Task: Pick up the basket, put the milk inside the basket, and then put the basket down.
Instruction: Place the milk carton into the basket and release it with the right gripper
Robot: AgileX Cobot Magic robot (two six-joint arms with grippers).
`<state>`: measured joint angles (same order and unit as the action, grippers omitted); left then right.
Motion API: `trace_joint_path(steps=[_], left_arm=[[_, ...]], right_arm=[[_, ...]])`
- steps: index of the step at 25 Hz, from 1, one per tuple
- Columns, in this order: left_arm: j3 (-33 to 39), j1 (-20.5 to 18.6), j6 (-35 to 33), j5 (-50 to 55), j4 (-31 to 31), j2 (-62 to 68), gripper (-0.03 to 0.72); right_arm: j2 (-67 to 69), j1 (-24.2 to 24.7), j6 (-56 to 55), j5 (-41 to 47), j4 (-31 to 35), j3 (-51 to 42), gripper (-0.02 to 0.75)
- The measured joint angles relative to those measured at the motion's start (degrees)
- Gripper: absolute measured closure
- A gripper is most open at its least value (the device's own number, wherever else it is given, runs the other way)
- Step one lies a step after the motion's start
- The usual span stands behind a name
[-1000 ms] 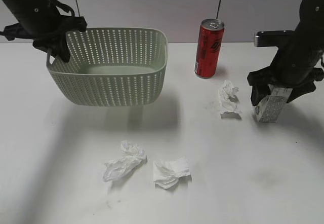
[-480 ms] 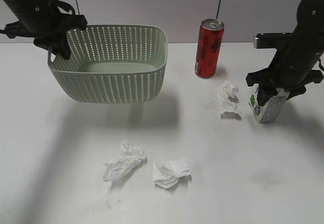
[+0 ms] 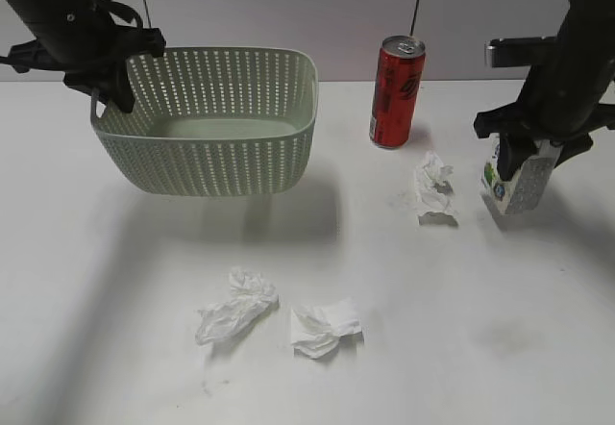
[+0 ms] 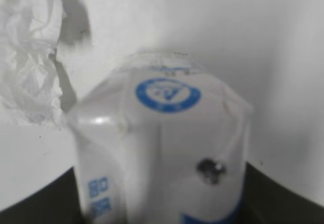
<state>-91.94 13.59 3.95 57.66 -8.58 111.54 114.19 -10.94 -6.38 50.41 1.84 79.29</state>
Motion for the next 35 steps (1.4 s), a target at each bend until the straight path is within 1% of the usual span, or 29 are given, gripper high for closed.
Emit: trace_joint_path(steps=[7, 10, 12, 15, 21, 25, 27, 30, 35], left_arm=[[0.0, 0.0, 0.0, 0.0, 0.0, 0.0, 0.688], [0.0, 0.0, 0.0, 0.0, 0.0, 0.0, 0.688], [0.0, 0.0, 0.0, 0.1, 0.0, 0.0, 0.688], [0.0, 0.0, 0.0, 0.6, -0.1, 0.0, 0.688], [0.0, 0.0, 0.0, 1.2, -0.2, 0.0, 0.688], [0.0, 0.0, 0.0, 1.3, -0.2, 0.0, 0.688], [0.0, 0.1, 0.0, 1.3, -0.3, 0.0, 0.688], [0.0, 0.9, 0.0, 1.3, -0.3, 0.0, 0.688], [0.0, 2.3, 0.0, 1.3, -0.3, 0.0, 0.688]], right_arm=[[-1.1, -0.2, 1.0, 11.6, -0.4, 10.8, 0.402], [-2.7, -1.7, 1.1, 15.7, -1.0, 15.6, 0.405], [-3.3, -3.6, 1.1, 17.3, -1.2, 19.2, 0.405], [-3.5, -8.0, 1.2, 17.9, -1.3, 23.7, 0.405], [-3.5, -19.1, 1.2, 18.5, -0.9, 33.6, 0.405], [-2.7, -24.8, 1.2, 18.2, -0.7, 40.3, 0.405], [-1.1, -26.6, 1.3, 17.6, -0.1, 42.5, 0.405], [2.3, -28.2, 1.3, 17.0, 0.8, 43.1, 0.405], [10.2, -28.9, 1.3, 16.1, 1.8, 43.1, 0.406]])
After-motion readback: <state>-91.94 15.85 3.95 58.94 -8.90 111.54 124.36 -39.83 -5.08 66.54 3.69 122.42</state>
